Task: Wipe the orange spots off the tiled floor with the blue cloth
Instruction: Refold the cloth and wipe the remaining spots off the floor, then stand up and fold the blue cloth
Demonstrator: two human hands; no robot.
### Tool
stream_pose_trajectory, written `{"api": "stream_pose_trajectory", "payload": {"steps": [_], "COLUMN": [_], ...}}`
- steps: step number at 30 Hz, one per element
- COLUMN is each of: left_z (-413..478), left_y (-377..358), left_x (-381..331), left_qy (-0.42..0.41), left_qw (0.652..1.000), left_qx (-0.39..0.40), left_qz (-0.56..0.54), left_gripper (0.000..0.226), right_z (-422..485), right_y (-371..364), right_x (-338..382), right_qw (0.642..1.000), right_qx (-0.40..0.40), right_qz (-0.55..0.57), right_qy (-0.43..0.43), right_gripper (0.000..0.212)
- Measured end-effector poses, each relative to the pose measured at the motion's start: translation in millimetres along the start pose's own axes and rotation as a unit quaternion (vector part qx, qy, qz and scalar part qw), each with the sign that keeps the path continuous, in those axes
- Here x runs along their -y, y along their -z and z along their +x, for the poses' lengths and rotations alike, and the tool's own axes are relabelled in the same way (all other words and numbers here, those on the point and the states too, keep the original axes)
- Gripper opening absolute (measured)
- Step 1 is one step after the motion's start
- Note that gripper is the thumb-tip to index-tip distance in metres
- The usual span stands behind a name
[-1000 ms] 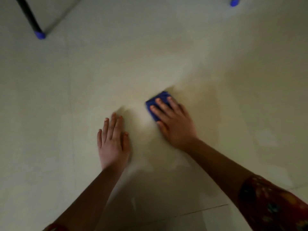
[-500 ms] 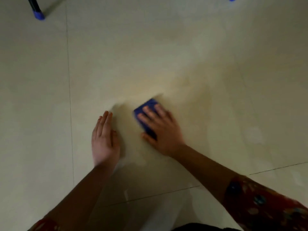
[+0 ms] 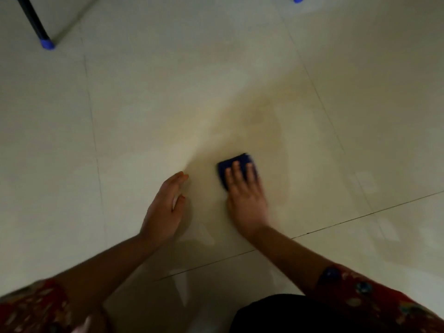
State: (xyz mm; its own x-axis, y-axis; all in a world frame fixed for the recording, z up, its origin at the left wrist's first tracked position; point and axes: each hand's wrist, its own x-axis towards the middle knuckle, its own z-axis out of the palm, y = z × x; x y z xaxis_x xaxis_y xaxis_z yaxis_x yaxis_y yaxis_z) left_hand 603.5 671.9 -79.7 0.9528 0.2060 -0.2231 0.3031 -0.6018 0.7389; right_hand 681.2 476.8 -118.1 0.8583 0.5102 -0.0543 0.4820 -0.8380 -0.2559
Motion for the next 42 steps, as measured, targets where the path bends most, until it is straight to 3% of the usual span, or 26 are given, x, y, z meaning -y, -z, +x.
{"api": "stream_pose_trajectory", "payload": {"steps": [3, 5, 7, 9, 11, 12, 13, 15, 17, 21, 26, 31, 35, 38, 42], "left_z": [2, 10, 20, 25, 31, 33, 34, 40, 50, 64, 66, 74, 96, 102, 81], "left_y": [34, 62, 87, 108, 120, 128, 132, 141, 146, 162, 196, 225, 238, 240, 253], "left_x": [-3, -14, -32, -54, -75, -87, -96, -119, -143, -179, -207, -216, -214, -215, -252], "left_qy": [0.001, 0.068, 0.145, 0.202, 0.254, 0.277, 0.298, 0.315, 0.276, 0.157, 0.004, -0.077, -0.079, -0.049, -0.097], "left_qw": [0.997, 0.991, 0.982, 0.972, 0.956, 0.946, 0.932, 0.901, 0.894, 0.922, 0.94, 0.962, 0.966, 0.975, 0.983], "left_qx": [0.079, 0.107, 0.119, 0.113, 0.099, 0.092, 0.096, 0.132, 0.175, 0.1, 0.093, 0.071, 0.084, 0.109, 0.056], "left_qz": [0.017, 0.031, 0.01, -0.051, -0.111, -0.142, -0.181, -0.268, -0.306, -0.339, -0.329, -0.251, -0.231, -0.188, -0.144], "left_gripper": [0.041, 0.043, 0.044, 0.039, 0.035, 0.034, 0.034, 0.041, 0.04, 0.031, 0.038, 0.026, 0.052, 0.053, 0.054], "right_z": [7, 19, 30, 37, 39, 42, 42, 48, 58, 79, 90, 106, 120, 126, 123], "right_y": [2, 21, 46, 74, 101, 118, 135, 170, 198, 243, 288, 323, 343, 362, 407], "right_x": [58, 74, 75, 68, 53, 48, 44, 41, 42, 42, 37, 43, 54, 66, 89], "right_qw": [0.991, 0.953, 0.852, 0.716, 0.568, 0.51, 0.474, 0.442, 0.457, 0.603, 0.673, 0.751, 0.83, 0.855, 0.842], "right_qx": [0.037, 0.094, 0.119, 0.131, 0.157, 0.165, 0.175, 0.184, 0.175, 0.124, 0.231, 0.1, 0.018, -0.027, -0.071], "right_qz": [0.079, 0.28, 0.506, 0.662, 0.778, 0.817, 0.84, 0.859, 0.857, 0.771, 0.668, 0.632, 0.546, 0.514, 0.532], "right_qy": [0.102, 0.068, -0.061, -0.177, -0.218, -0.213, -0.2, -0.183, -0.158, -0.163, -0.216, -0.163, -0.111, -0.07, -0.052], "right_gripper": [0.054, 0.05, 0.043, 0.04, 0.035, 0.034, 0.033, 0.034, 0.037, 0.034, 0.037, 0.026, 0.021, 0.022, 0.036]}}
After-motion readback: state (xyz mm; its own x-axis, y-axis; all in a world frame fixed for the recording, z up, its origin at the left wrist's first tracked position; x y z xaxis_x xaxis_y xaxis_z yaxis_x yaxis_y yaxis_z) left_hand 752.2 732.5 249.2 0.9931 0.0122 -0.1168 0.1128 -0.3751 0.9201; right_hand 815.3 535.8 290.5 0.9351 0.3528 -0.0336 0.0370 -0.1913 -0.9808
